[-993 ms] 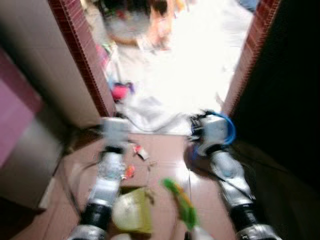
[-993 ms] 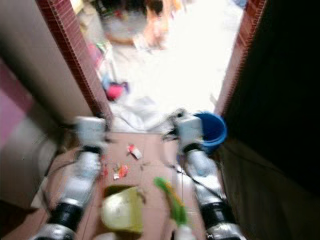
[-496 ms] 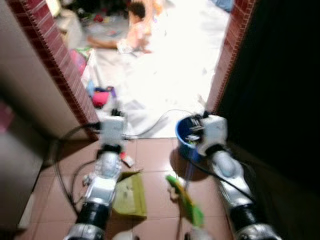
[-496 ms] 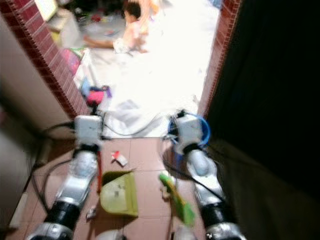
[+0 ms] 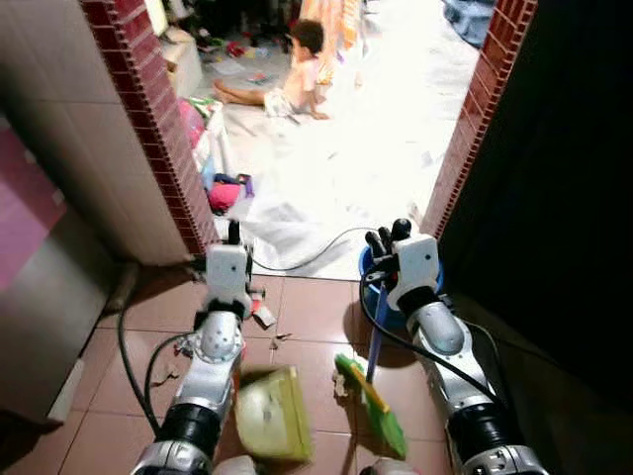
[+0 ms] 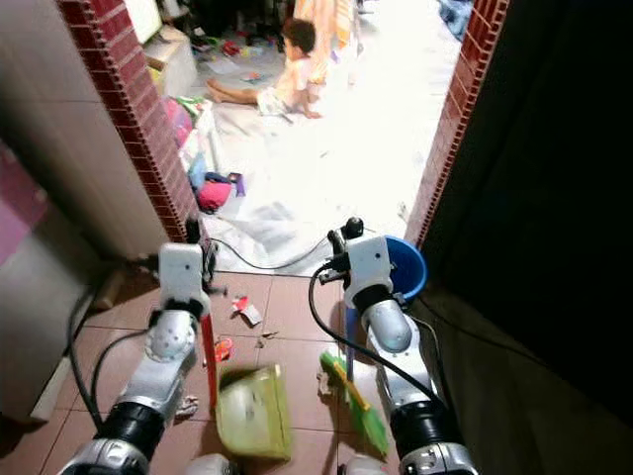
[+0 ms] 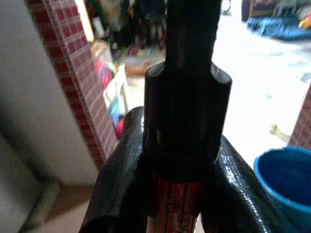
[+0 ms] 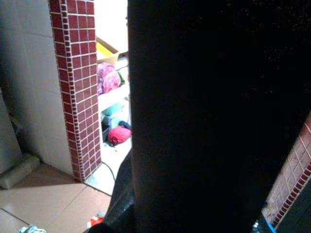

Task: Sweep floor

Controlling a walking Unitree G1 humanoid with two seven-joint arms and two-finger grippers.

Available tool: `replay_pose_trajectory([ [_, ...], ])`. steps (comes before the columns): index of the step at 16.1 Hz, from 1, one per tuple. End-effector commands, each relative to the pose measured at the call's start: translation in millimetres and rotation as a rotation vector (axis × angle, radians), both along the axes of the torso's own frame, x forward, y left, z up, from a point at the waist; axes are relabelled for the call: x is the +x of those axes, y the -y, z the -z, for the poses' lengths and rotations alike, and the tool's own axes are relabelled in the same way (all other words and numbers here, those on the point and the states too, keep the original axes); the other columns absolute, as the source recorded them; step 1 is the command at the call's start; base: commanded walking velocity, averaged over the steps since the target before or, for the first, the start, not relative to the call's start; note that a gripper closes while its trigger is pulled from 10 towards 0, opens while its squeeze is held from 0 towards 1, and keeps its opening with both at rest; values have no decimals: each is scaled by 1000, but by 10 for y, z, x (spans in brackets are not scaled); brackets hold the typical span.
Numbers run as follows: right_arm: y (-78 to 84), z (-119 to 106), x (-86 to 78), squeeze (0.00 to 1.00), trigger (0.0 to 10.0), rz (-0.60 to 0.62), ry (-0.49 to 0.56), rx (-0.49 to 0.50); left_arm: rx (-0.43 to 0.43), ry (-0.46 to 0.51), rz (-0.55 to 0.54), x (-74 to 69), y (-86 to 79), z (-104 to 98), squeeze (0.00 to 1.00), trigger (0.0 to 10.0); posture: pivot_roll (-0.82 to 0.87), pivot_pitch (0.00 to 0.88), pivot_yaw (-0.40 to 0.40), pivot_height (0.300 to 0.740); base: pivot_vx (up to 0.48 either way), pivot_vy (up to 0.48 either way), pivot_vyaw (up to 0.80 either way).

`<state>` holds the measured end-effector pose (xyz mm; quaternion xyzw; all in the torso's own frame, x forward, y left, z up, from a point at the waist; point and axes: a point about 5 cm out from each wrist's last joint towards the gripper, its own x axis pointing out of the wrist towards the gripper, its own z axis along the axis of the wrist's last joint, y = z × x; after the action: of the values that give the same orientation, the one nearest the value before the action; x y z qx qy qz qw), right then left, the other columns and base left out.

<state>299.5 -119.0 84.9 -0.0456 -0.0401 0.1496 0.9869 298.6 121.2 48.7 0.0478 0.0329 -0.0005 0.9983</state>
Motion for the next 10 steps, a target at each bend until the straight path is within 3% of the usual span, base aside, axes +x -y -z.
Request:
replay_pose_trajectory([
  [1, -11, -40, 16, 0, 10000, 0, 6, 3, 7, 27, -5, 73, 49, -46, 0, 10000, -27, 0, 29, 740, 0, 0, 0],
  [6, 139, -45, -22, 0, 10000, 53, -34, 23, -31, 16, 30, 218, 267, -94, 0, 10000, -100, 0, 19, 740, 0, 0, 0],
  [10, 262, 11, -34, 0, 10000, 111, -170, 115, -30, 22, 52, 242, 408, -102, 0, 10000, -137, 0, 23, 740, 0, 0, 0],
])
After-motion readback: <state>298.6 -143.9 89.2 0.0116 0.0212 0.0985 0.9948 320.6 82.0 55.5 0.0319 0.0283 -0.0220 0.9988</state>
